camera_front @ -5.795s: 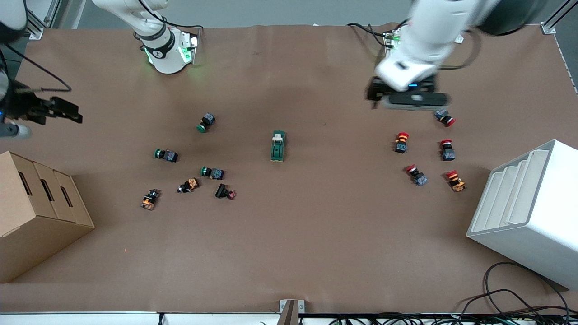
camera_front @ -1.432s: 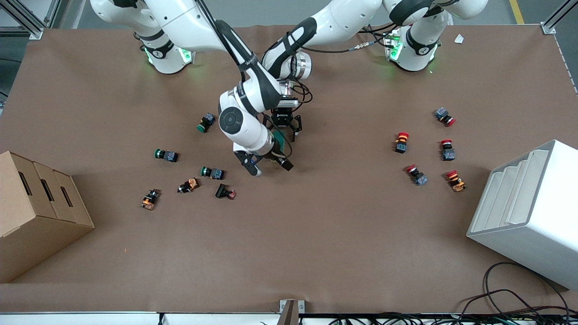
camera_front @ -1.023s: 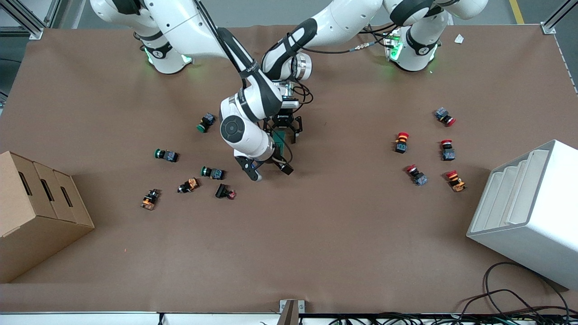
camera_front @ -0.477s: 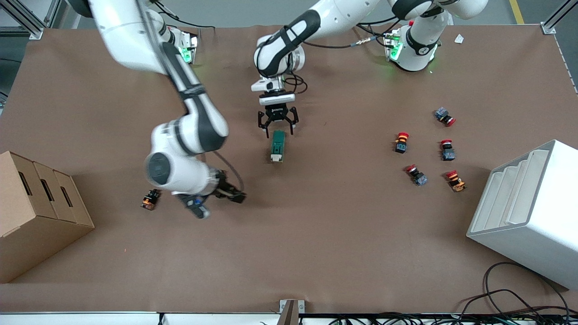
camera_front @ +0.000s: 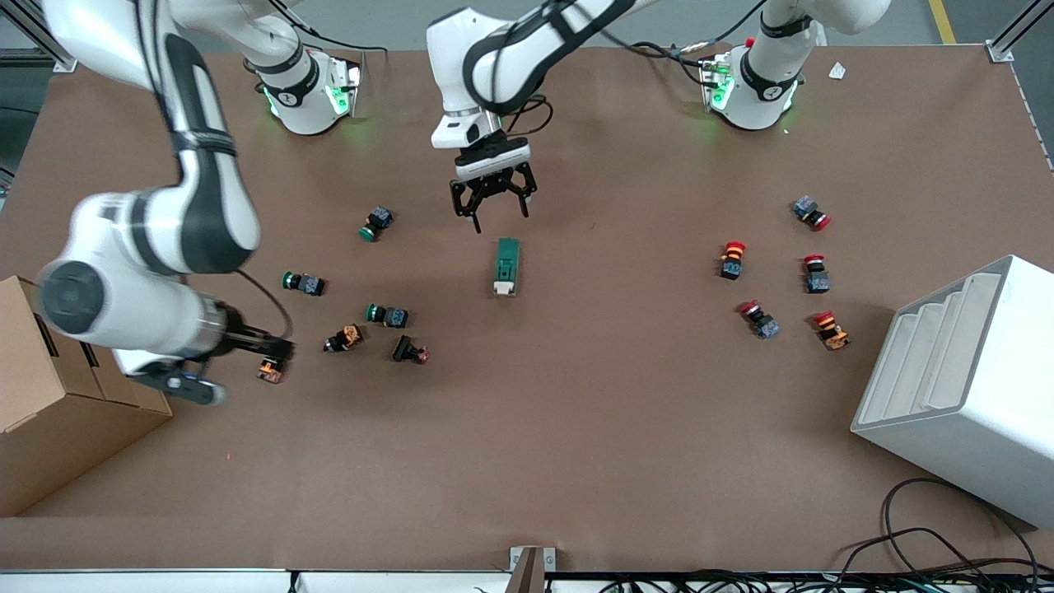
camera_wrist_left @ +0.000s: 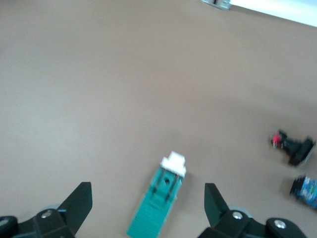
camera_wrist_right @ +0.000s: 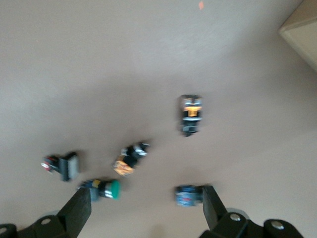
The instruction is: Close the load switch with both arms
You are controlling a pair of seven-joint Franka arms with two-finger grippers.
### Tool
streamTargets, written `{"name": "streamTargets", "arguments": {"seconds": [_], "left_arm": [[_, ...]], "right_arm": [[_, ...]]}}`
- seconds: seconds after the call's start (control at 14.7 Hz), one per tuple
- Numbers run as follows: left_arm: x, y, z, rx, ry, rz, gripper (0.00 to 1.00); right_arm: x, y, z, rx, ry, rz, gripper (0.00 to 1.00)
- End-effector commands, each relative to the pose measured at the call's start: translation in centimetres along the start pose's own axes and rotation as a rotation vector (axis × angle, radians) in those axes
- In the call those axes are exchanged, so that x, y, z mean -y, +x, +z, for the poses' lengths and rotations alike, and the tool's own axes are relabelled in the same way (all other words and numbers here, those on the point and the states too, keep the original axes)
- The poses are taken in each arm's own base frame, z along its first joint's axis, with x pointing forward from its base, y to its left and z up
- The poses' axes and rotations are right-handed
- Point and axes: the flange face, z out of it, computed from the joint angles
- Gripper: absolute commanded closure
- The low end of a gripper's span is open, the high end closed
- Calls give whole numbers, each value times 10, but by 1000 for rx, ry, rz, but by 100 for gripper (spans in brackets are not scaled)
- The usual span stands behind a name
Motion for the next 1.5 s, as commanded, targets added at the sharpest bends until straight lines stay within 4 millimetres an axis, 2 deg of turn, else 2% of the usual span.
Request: {"name": "streamTargets", "arguments": {"seconds": [0.0,0.07,0.2,0.41,0.55,0.68,0.75,0.89,0.95,1.09,1.23,1.36,1.43], "left_arm": [[25,103,-40,94,46,-4,0],[35,137,-52,134,59,6,0],[61,203,-68,190,98,46,0],[108,290,-70,245,130,149,0],[151,348,-70,289,103,184,0],[202,398,-69,365,58,176,0],[221,415,-78,380,22,198,0],[264,444,-70,416,12,243,0],[281,451,-68,467,-13,287,0],[313,467,-62,519,-54,348,0],[348,476,-57,532,-66,429,0],[380,476,-54,551,-83,468,0],[387,471,-56,560,-94,462,0]], "right_arm": [[-65,-8,-33,-2,2,-118,0],[-91,-9,-44,-5,4,-142,0],[-118,-12,-57,-6,1,-175,0],[-163,-17,-83,-30,-23,-175,0],[-184,-17,-106,-57,-37,-154,0],[-186,-21,-123,-42,-39,-147,0],[-187,-22,-130,-41,-40,-144,0],[-180,-25,-133,-27,-37,-150,0],[-178,-26,-133,-23,-22,-150,0],[-161,-26,-133,-29,24,-168,0],[-141,-30,-137,-33,25,-201,0],[-132,-33,-137,-30,18,-219,0],[-128,-35,-138,-29,17,-211,0]]}}
